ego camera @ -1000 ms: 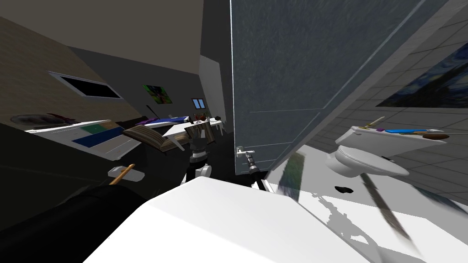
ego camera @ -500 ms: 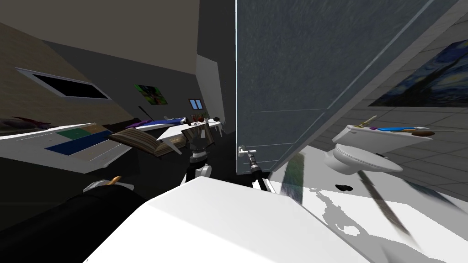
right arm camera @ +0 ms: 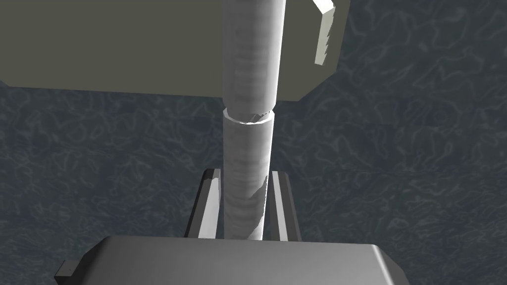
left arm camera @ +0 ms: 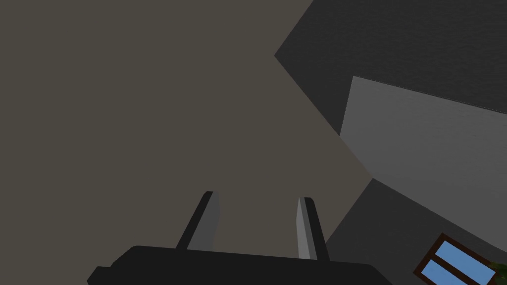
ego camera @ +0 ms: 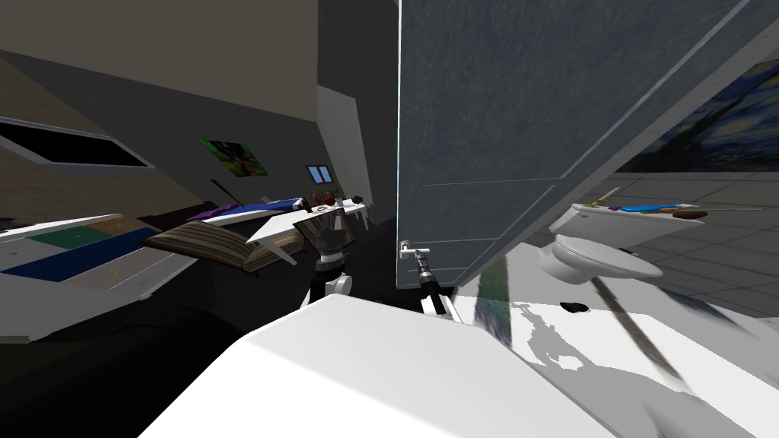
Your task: Push the door open
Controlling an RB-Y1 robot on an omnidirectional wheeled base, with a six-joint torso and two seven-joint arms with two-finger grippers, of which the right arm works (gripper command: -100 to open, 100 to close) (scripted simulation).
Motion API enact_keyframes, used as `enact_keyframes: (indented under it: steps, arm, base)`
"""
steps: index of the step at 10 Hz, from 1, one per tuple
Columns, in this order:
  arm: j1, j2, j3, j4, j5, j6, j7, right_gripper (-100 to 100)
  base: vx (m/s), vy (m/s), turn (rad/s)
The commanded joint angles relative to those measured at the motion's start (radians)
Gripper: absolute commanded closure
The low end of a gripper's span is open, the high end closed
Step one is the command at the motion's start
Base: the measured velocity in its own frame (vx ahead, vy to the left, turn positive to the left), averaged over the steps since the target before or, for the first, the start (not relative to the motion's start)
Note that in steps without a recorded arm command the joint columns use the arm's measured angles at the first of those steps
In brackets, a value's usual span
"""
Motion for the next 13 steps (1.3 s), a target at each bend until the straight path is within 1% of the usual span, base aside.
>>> enact_keyframes:
  steps: [1,2,3,5,7,8,10,12,13]
  arm:
    - [0.0,0.0,0.0,0.0,0.0,0.0,0.0,100]
    - [-0.004,-0.025,-0.022,-0.001,-0.006,0.001,0.002,100]
    - [-0.004,-0.029,-0.026,-0.001,-0.008,0.001,0.003,100]
    - [-0.008,-0.044,-0.048,0.0,-0.014,0.001,0.004,100]
    - [-0.01,-0.048,-0.066,0.001,-0.02,0.001,0.006,100]
    - [-0.012,-0.048,-0.078,0.001,-0.024,0.002,0.007,100]
    - [-0.016,-0.038,-0.102,0.002,-0.031,0.002,0.01,100]
    - [-0.019,-0.019,-0.124,0.003,-0.037,0.003,0.011,100]
    - [-0.021,-0.002,-0.136,0.004,-0.041,0.003,0.013,100]
  base:
    - [0.051,0.052,-0.036]
    - [0.096,0.08,-0.064]
    - [0.138,0.147,-0.085]
    - [0.151,0.122,-0.084]
    - [0.172,0.112,-0.065]
    - [0.157,0.134,-0.066]
    - [0.19,0.16,-0.102]
    - [0.157,0.138,-0.098]
    - [0.163,0.118,-0.092]
